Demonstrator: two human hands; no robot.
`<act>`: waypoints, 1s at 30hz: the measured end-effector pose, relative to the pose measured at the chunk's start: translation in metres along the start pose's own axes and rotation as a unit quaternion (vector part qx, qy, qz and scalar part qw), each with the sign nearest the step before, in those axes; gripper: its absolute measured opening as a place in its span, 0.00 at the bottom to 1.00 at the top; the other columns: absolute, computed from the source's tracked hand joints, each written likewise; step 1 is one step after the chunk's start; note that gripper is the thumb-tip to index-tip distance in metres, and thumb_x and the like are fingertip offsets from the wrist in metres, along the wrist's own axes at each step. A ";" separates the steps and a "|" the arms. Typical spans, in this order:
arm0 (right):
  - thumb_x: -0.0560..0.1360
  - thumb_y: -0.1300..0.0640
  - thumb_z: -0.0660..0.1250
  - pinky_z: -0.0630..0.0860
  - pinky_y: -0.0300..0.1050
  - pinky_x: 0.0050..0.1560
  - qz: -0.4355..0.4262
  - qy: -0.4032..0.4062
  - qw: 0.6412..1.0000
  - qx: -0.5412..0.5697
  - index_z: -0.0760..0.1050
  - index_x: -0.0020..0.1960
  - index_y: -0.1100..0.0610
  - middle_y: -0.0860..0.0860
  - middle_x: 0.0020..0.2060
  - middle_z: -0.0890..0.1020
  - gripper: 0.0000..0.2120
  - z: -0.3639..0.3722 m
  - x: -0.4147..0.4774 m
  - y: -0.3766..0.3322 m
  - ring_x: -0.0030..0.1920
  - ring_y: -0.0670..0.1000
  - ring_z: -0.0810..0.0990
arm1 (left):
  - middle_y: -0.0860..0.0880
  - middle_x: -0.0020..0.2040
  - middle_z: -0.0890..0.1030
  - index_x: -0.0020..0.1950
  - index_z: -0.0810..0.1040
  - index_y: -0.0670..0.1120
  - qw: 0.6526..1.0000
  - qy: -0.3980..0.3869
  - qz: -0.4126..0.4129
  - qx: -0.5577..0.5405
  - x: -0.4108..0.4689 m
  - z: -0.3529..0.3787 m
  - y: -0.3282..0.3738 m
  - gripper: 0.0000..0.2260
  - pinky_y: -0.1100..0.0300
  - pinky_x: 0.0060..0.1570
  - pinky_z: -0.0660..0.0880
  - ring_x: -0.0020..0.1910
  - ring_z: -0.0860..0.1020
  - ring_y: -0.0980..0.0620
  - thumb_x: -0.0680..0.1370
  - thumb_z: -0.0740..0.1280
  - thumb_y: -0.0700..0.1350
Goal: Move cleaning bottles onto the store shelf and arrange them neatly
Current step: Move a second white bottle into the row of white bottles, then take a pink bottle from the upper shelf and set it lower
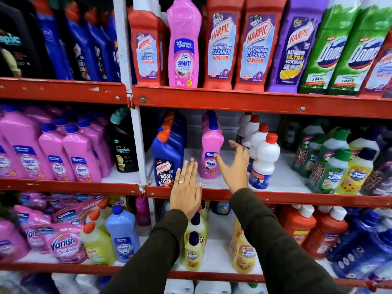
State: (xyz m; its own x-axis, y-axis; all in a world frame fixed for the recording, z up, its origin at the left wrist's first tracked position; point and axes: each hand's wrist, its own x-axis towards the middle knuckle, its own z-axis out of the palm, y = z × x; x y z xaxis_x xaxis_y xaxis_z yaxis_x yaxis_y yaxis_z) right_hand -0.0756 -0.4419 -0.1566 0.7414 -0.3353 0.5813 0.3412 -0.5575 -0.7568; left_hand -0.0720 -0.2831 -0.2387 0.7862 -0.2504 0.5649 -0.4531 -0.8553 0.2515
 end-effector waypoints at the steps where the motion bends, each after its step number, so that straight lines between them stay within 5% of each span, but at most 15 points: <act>1: 0.75 0.52 0.76 0.71 0.53 0.71 0.004 0.003 1.000 0.009 0.71 0.70 0.58 0.56 0.67 0.74 0.28 0.003 0.002 -0.006 0.68 0.53 0.72 | 0.49 0.83 0.44 0.83 0.47 0.44 1.000 0.001 0.001 -0.001 -0.001 -0.001 -0.001 0.30 0.52 0.81 0.41 0.83 0.42 0.51 0.82 0.47 0.50; 7: 0.75 0.59 0.74 0.79 0.51 0.50 -0.181 0.117 0.973 0.084 0.78 0.56 0.58 0.52 0.51 0.77 0.12 -0.004 0.004 -0.077 0.49 0.52 0.79 | 0.50 0.83 0.43 0.83 0.44 0.46 1.000 0.010 0.021 0.009 -0.006 0.004 -0.011 0.29 0.51 0.82 0.45 0.83 0.40 0.51 0.84 0.49 0.49; 12: 0.75 0.55 0.74 0.74 0.35 0.54 -0.270 0.149 0.945 0.112 0.77 0.62 0.56 0.49 0.55 0.78 0.17 -0.009 0.056 -0.171 0.53 0.45 0.78 | 0.52 0.84 0.41 0.83 0.41 0.48 0.996 0.077 0.042 0.012 0.001 -0.012 -0.010 0.33 0.54 0.81 0.41 0.83 0.41 0.52 0.81 0.54 0.49; 16: 0.76 0.53 0.73 0.73 0.33 0.62 -0.252 0.094 0.960 0.078 0.73 0.70 0.59 0.53 0.64 0.77 0.25 -0.010 0.100 -0.212 0.62 0.47 0.76 | 0.50 0.84 0.41 0.83 0.44 0.45 0.985 0.165 0.051 0.013 0.044 -0.070 -0.016 0.31 0.54 0.81 0.38 0.83 0.43 0.49 0.82 0.53 0.48; 19: 0.77 0.54 0.73 0.71 0.47 0.72 -0.212 0.056 0.975 0.046 0.68 0.75 0.60 0.55 0.70 0.74 0.30 -0.005 0.121 -0.224 0.70 0.52 0.74 | 0.45 0.84 0.48 0.83 0.49 0.42 0.971 0.234 0.040 0.028 0.089 -0.128 -0.026 0.30 0.51 0.82 0.41 0.83 0.45 0.47 0.82 0.53 0.47; 24: 0.78 0.54 0.72 0.74 0.52 0.68 -0.186 0.022 0.981 0.052 0.69 0.74 0.60 0.56 0.68 0.78 0.28 0.007 0.133 -0.232 0.67 0.54 0.77 | 0.45 0.83 0.51 0.82 0.51 0.40 0.956 0.282 0.047 0.074 0.142 -0.191 -0.039 0.29 0.47 0.82 0.47 0.83 0.45 0.49 0.83 0.52 0.48; 30: 0.78 0.52 0.73 0.74 0.25 0.42 -0.129 -0.010 0.989 0.071 0.72 0.70 0.61 0.56 0.61 0.83 0.25 0.014 0.139 -0.233 0.53 0.46 0.80 | 0.44 0.84 0.53 0.82 0.52 0.41 0.955 0.268 0.048 0.120 0.152 -0.190 -0.039 0.28 0.51 0.81 0.39 0.83 0.50 0.47 0.84 0.51 0.49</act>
State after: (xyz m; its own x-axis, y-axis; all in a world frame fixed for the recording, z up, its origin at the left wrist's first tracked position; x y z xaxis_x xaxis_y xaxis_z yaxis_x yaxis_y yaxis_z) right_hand -0.0443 -0.3476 0.0962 0.6299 -0.1797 0.7556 0.5974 -0.5097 -0.6192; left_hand -0.0145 -0.2017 -0.0127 0.3891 -0.1189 0.9135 -0.3523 -0.9355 0.0283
